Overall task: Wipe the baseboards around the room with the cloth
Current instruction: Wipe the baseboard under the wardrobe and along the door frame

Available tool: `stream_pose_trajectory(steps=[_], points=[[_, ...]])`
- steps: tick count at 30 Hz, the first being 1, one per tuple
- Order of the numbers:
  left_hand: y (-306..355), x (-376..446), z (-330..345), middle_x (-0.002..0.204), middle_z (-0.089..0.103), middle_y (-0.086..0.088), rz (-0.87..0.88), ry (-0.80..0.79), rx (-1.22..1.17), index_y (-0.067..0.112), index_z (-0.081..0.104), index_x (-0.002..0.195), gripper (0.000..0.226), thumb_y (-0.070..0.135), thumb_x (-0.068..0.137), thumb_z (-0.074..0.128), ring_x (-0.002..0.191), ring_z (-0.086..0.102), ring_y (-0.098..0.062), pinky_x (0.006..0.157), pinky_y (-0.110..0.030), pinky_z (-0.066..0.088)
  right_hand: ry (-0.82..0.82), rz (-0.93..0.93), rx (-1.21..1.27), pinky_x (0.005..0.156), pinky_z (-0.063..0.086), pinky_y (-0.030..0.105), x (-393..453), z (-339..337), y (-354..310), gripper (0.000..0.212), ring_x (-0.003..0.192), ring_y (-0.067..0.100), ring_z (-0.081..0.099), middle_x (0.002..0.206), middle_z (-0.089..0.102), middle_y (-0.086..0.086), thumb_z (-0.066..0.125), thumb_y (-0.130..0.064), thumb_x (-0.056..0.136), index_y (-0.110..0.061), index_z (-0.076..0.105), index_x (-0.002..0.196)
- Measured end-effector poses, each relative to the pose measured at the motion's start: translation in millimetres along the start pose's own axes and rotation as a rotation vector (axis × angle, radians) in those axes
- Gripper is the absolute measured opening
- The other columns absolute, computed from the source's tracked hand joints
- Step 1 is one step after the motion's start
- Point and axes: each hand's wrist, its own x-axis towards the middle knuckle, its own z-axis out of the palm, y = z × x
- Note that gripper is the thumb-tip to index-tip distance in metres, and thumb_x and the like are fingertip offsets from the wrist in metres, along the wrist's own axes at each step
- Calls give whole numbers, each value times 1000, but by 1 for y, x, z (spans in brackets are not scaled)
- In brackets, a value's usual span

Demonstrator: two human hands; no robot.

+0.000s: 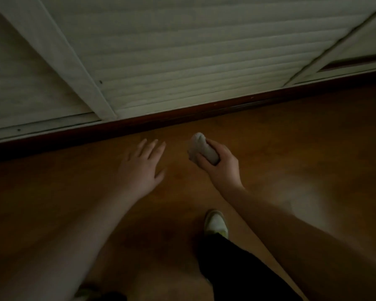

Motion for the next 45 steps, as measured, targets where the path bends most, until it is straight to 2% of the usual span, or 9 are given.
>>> stream_pose_trajectory(steps=[3,7,11,17,23,28,32,36,45], points=[[25,-38,-52,166,2,5,6,-49,5,34,-3,157,79,62,93,34,153,1,-22,121,-52,17,0,28,20,86,48,18,-27,-48,-48,48,105,-1,56,119,60,-15,71,-42,87,-27,58,131],[62,-94,-131,166,6,4,-22,-71,17,31,3,158,77,59,92,32,152,5,-22,121,-49,18,-11,41,50,78,42,4,-62,-108,-106,46,104,-11,52,115,57,-19,68,-42,88,-30,57,131],[113,-150,-216,165,11,3,-48,-69,20,28,7,158,76,57,94,34,152,7,-21,119,-47,20,-66,14,46,80,38,-1,-94,-177,-162,51,103,-15,50,115,55,-19,66,-49,85,-28,58,131],[186,-192,-312,165,12,1,-3,16,-18,26,9,159,74,63,96,20,152,9,-22,121,-49,18,-124,-93,-47,81,35,-3,-117,-283,-213,49,100,-10,47,116,53,-18,72,-35,87,-20,58,132],[206,-224,-331,166,10,2,-61,72,-77,26,8,158,72,62,98,23,152,5,-19,121,-49,13,-173,-12,-80,75,38,-1,-127,-320,-225,51,101,1,54,116,59,-11,78,-37,82,-21,62,128],[196,-241,-331,166,12,3,-71,59,-103,25,12,158,73,62,97,25,152,7,-20,119,-52,20,-121,7,-115,73,36,-4,-143,-320,-246,59,97,-18,48,114,54,-19,84,-39,75,-33,59,127],[191,-245,-338,166,9,4,-92,70,-108,26,9,158,74,61,97,33,152,3,-18,120,-53,17,-134,-116,-133,77,36,-2,-146,-318,-273,56,100,-7,50,115,56,-18,84,-35,75,-32,61,126],[194,-250,-342,166,5,6,-121,58,-91,29,4,158,74,61,97,30,152,-1,-15,121,-52,13,-156,-203,-150,79,36,-3,-147,-327,-282,55,101,-7,49,117,55,-17,82,-34,77,-29,60,127],[253,-221,-362,166,2,8,-121,98,-39,30,5,158,74,64,97,28,152,-2,-14,121,-51,13,-59,-188,-183,72,34,-3,-127,-406,-248,58,98,-9,46,118,53,-19,78,-42,80,-31,55,131]])
